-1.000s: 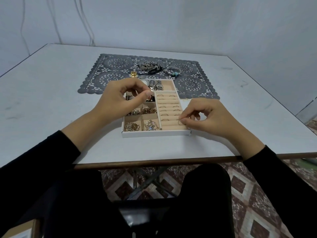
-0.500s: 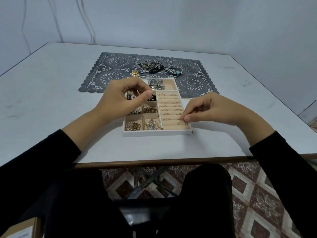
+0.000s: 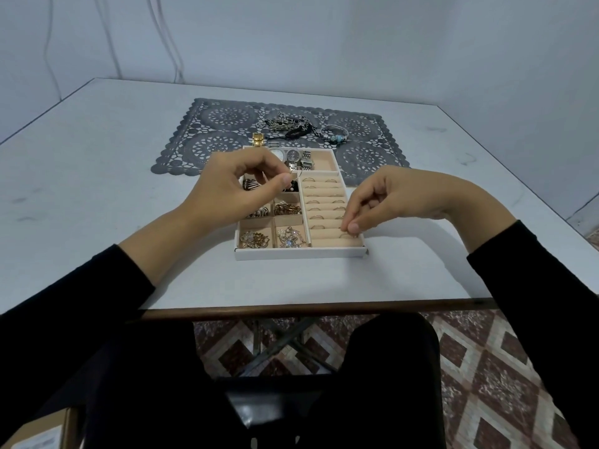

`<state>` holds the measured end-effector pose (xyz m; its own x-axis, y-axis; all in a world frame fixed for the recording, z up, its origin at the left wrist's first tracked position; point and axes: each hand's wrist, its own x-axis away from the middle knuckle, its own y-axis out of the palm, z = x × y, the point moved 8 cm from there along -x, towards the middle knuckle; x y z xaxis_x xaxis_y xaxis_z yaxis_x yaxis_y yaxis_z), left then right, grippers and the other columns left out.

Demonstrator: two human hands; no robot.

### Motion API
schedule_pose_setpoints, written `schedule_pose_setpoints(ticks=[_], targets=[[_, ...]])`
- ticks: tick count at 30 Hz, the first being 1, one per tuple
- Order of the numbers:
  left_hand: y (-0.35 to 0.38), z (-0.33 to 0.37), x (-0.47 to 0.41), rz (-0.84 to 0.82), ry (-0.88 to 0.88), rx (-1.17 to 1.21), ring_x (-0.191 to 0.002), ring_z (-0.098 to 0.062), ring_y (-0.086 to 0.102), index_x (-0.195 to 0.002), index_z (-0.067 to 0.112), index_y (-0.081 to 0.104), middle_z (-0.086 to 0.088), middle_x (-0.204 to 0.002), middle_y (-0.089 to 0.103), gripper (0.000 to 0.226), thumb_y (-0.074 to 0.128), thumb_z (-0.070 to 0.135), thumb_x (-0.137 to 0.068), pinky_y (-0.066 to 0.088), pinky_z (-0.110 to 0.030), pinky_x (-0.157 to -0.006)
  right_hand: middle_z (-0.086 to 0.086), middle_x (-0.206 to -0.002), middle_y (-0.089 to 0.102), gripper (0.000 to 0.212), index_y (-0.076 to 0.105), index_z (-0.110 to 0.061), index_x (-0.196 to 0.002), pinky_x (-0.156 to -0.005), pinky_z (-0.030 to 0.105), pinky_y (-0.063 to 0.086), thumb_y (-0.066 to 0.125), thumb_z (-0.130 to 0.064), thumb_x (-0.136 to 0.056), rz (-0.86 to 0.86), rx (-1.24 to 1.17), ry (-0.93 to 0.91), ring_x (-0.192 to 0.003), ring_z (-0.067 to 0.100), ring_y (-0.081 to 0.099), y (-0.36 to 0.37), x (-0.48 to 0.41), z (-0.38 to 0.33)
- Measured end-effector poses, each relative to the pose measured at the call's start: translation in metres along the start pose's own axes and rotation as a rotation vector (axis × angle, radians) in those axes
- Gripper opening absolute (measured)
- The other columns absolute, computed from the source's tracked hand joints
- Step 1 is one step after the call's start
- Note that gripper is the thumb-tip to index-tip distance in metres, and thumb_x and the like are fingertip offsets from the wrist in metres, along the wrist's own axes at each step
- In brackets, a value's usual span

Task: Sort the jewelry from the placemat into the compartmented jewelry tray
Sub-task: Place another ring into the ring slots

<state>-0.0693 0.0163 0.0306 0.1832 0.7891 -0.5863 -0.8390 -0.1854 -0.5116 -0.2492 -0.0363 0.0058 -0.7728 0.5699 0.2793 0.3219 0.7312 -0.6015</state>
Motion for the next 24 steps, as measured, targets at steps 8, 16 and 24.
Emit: schedule_pose_setpoints(ticks=[8, 16, 24], targets=[[0.001, 0.000, 0.000, -0.010, -0.002, -0.001, -0.071, -0.009, 0.062, -0.093, 0.009, 0.070, 0.004, -0.082, 0.069, 0.010, 0.067, 0.019, -0.091, 0.047, -0.020, -0.069, 0.009, -0.074, 0.072, 0.011, 0.078, -0.014, -0.085, -0.064, 0.011, 0.044, 0.081, -0.012, -0.074, 0.032, 0.114, 0.025, -0.062, 0.004, 0.060, -0.001, -0.002, -0.005], [0.001, 0.001, 0.001, -0.012, -0.004, 0.017, -0.074, -0.014, 0.063, -0.093, 0.008, 0.070, 0.000, -0.083, 0.070, 0.008, 0.068, 0.015, -0.091, 0.050, -0.023, -0.070, 0.011, -0.090, 0.075, 0.023, 0.076, -0.012, -0.096, -0.089, 0.035, 0.052, 0.077, -0.019, -0.075, 0.170, -0.054, -0.112, -0.093, 0.027, 0.069, -0.012, 0.005, -0.003], [0.010, 0.005, -0.001, -0.065, -0.007, 0.026, -0.075, -0.004, 0.064, -0.093, 0.007, 0.070, 0.005, -0.084, 0.070, 0.006, 0.068, 0.011, -0.090, 0.047, -0.014, -0.071, 0.001, -0.099, 0.072, 0.019, 0.070, -0.019, -0.109, -0.091, 0.035, 0.054, 0.062, -0.018, -0.092, 0.855, -0.221, -0.132, -0.088, 0.006, 0.067, -0.054, 0.007, 0.049]])
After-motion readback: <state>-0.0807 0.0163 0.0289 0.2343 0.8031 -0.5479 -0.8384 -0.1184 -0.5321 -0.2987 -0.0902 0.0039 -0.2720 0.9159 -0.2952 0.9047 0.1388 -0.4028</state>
